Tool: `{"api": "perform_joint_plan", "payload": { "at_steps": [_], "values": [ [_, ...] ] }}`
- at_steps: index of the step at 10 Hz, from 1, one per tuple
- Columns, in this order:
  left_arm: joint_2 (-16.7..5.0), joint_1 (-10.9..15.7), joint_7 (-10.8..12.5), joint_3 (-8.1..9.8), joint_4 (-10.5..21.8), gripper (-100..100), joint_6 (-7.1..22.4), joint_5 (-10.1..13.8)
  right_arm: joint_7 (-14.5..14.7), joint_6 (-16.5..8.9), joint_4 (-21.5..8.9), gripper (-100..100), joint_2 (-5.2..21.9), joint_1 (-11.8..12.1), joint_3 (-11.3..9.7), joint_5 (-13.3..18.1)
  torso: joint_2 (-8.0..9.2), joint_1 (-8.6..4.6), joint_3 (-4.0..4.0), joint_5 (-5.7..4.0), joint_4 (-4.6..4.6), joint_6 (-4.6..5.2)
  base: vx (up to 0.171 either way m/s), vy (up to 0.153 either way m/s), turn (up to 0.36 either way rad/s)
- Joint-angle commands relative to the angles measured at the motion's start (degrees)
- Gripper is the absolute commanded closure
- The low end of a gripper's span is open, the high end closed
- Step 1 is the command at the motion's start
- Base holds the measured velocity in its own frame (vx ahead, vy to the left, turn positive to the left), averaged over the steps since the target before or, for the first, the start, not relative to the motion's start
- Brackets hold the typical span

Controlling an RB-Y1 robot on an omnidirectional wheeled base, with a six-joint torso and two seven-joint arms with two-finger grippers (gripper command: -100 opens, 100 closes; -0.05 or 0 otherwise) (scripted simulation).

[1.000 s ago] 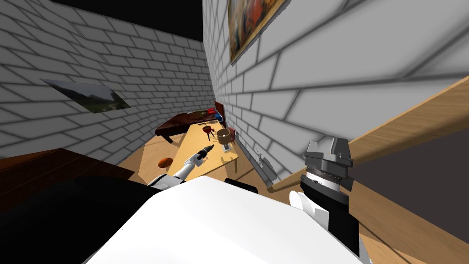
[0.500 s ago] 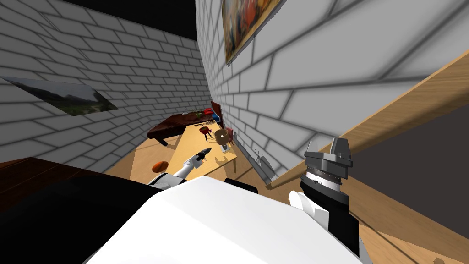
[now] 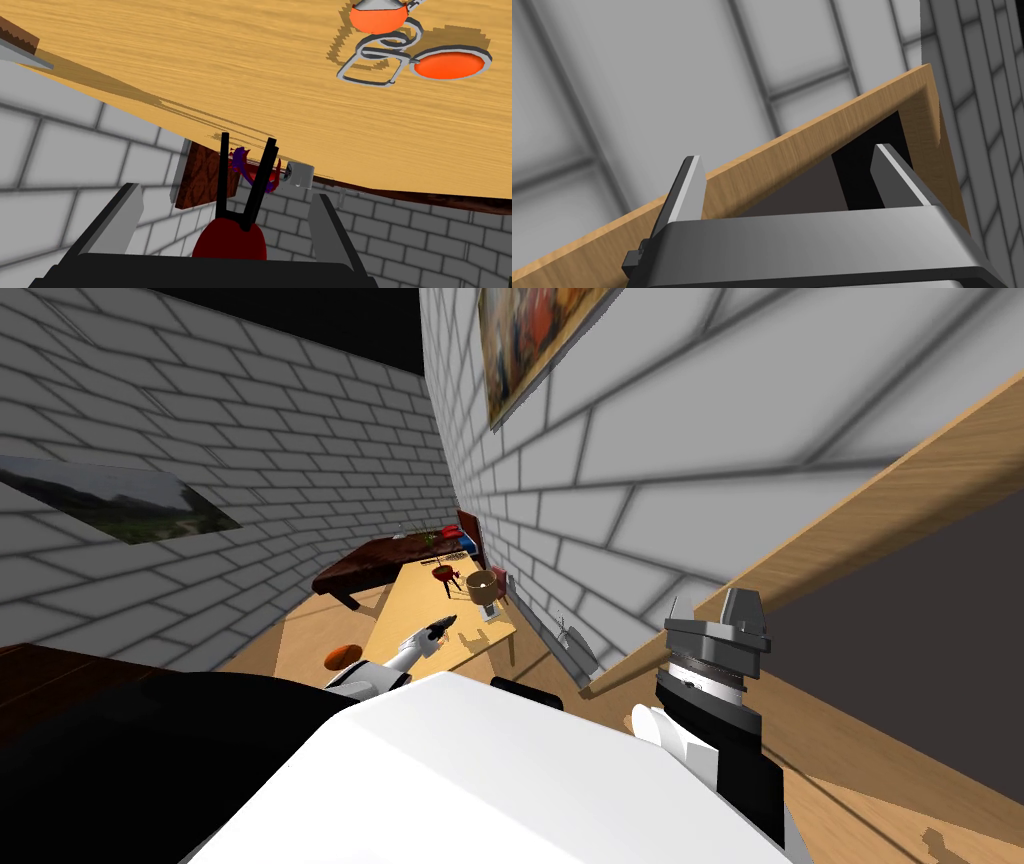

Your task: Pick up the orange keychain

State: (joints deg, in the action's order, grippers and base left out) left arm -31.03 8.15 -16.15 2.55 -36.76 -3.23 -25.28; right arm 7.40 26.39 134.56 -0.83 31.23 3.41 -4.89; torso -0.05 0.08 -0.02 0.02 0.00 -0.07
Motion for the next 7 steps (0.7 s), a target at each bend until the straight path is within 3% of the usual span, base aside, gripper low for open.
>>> {"api": "perform_joint_plan", "payload": {
  "at_steps": [1,3,5,7],
  "values": [
    [0.19,-0.02,0.24,-0.25,0.08,-100,1.62,-0.07,0.00,0.00,0.00,0,0.00,0.00,0.00,0.00,0.00,0.00,0.00,0.00,0.00,0.00,-0.004,0.014,-0.035],
    [0.46,0.76,0.71,-0.01,3.46,-100,4.53,-0.43,0.00,0.00,0.00,0,0.00,0.00,0.00,0.00,0.01,0.00,0.00,0.00,0.00,0.00,-0.006,0.015,-0.087],
    [0.46,0.76,0.71,-0.01,3.94,-100,4.53,-0.43,0.00,0.00,0.00,0,0.00,0.00,0.00,0.00,0.00,0.00,0.00,0.00,0.00,-0.01,-0.003,0.013,-0.023],
    [0.80,1.32,1.19,0.19,7.10,-100,7.06,-0.66,0.00,0.00,0.00,0,0.00,0.00,0.00,0.00,0.00,-0.02,0.00,0.00,0.00,-0.01,-0.003,0.014,-0.082]
  ]
}}
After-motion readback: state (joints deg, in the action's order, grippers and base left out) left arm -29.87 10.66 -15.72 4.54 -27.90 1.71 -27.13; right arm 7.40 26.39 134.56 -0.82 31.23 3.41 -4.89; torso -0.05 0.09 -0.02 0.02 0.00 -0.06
